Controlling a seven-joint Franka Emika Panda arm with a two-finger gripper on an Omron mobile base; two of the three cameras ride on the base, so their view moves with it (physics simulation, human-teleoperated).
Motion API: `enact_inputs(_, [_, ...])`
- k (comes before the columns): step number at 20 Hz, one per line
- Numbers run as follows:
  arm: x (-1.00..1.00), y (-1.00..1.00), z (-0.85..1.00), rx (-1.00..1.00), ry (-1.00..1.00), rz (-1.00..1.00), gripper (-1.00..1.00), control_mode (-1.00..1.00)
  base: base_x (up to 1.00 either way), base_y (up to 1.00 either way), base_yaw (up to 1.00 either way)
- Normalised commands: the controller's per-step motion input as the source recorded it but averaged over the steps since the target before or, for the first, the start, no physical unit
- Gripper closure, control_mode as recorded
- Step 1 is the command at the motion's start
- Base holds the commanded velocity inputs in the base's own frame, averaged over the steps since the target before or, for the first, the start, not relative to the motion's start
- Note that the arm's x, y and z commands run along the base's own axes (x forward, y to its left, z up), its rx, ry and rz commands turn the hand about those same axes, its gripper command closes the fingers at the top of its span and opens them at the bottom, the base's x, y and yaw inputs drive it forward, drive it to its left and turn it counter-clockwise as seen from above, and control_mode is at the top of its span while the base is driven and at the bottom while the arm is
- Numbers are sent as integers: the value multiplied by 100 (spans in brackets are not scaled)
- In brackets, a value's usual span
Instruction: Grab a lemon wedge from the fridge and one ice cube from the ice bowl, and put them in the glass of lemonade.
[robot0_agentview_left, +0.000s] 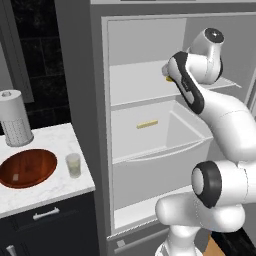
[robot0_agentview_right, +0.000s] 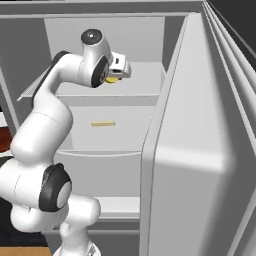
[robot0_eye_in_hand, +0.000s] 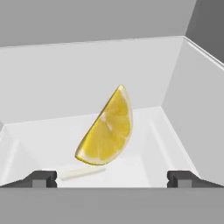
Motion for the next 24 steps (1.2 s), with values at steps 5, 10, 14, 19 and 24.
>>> enact_inputs(5, [52,1,0,-2,18,-9,-100,-100,0,0,0])
enact_inputs(10, [35,4,-7,0,3,-2,-100,-100,0,0,0])
enact_inputs(14, [8,1,-14,0,0,0,-100,-100,0,0,0])
enact_inputs(19, [-13,0,-3,0,0,0,-100,-100,0,0,0])
enact_inputs(24, [-11,0,-2,0,0,-2,-100,-100,0,0,0])
